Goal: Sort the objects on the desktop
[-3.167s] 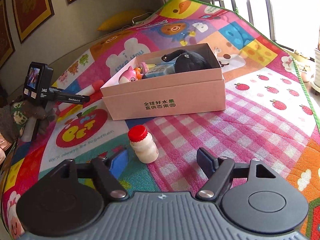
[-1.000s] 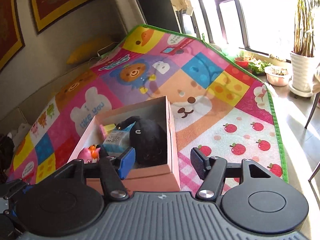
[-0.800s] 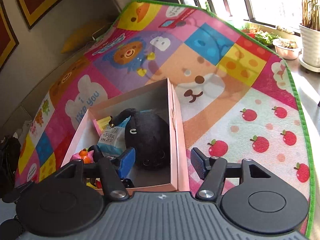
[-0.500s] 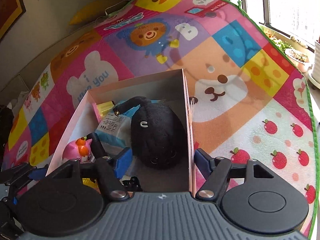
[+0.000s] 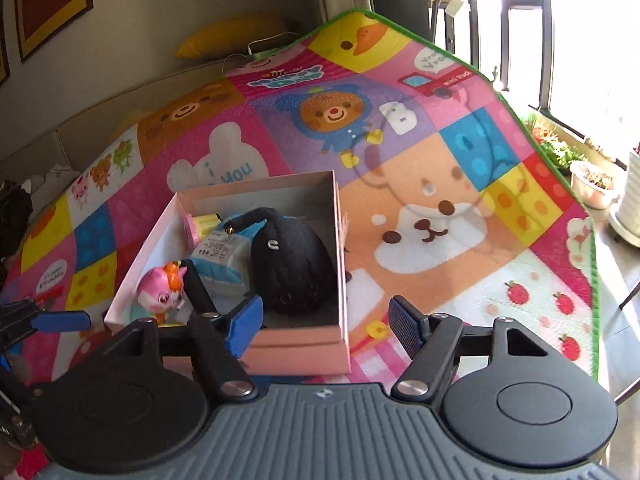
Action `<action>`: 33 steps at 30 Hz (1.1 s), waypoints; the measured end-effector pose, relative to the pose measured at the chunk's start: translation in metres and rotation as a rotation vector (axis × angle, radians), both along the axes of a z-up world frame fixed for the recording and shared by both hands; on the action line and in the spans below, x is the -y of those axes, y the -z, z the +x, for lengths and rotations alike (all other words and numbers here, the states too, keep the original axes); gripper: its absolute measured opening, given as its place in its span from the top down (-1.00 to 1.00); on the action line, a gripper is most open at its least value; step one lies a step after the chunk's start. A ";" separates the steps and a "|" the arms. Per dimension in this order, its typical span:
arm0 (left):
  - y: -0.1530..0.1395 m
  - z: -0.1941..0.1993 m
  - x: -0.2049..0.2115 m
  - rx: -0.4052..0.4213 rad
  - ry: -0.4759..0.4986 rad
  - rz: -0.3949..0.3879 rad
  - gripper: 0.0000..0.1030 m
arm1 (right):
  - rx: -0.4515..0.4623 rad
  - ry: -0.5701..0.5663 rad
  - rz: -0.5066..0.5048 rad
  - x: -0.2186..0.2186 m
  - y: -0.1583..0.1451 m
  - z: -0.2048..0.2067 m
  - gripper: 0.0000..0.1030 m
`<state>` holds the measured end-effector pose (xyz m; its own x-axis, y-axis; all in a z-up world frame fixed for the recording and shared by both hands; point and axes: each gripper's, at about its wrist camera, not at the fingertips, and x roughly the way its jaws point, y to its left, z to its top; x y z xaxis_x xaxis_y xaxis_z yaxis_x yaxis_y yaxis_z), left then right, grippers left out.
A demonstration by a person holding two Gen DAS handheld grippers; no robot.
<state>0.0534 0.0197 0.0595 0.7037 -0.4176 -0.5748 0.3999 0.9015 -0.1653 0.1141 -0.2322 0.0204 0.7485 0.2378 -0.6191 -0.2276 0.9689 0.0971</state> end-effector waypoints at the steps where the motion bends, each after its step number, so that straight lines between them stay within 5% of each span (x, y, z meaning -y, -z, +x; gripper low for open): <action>1: 0.003 -0.008 0.004 -0.004 0.009 0.011 -1.00 | 0.010 -0.003 -0.020 0.002 0.000 -0.014 -0.38; 9: 0.036 -0.046 0.046 -0.040 0.039 0.128 -1.00 | -0.007 -0.012 -0.004 0.004 0.035 -0.091 -0.40; 12: 0.038 -0.053 0.056 0.019 0.006 0.223 -1.00 | -0.012 -0.009 -0.040 -0.010 0.054 -0.100 0.02; 15: 0.037 -0.054 0.054 0.028 -0.016 0.230 -1.00 | -0.018 0.004 -0.041 -0.016 0.064 -0.098 0.44; 21: 0.034 -0.056 0.055 0.027 -0.019 0.192 -0.98 | -0.024 -0.005 0.040 -0.017 0.064 -0.106 0.51; 22: 0.034 -0.056 0.057 0.033 -0.018 0.199 -0.86 | -0.025 -0.006 0.054 -0.017 0.064 -0.108 0.51; 24: 0.035 -0.053 0.059 0.021 -0.016 0.201 -0.29 | -0.026 -0.001 0.078 -0.016 0.063 -0.112 0.51; 27: 0.036 -0.049 0.059 0.008 -0.020 0.183 -0.16 | -0.019 0.011 0.082 -0.015 0.064 -0.116 0.51; 29: 0.035 -0.049 0.060 0.017 -0.019 0.188 0.30 | -0.002 0.022 0.061 -0.015 0.064 -0.118 0.51; 33: 0.031 -0.054 0.061 0.033 -0.012 0.200 0.35 | 0.002 0.021 0.061 -0.014 0.063 -0.118 0.51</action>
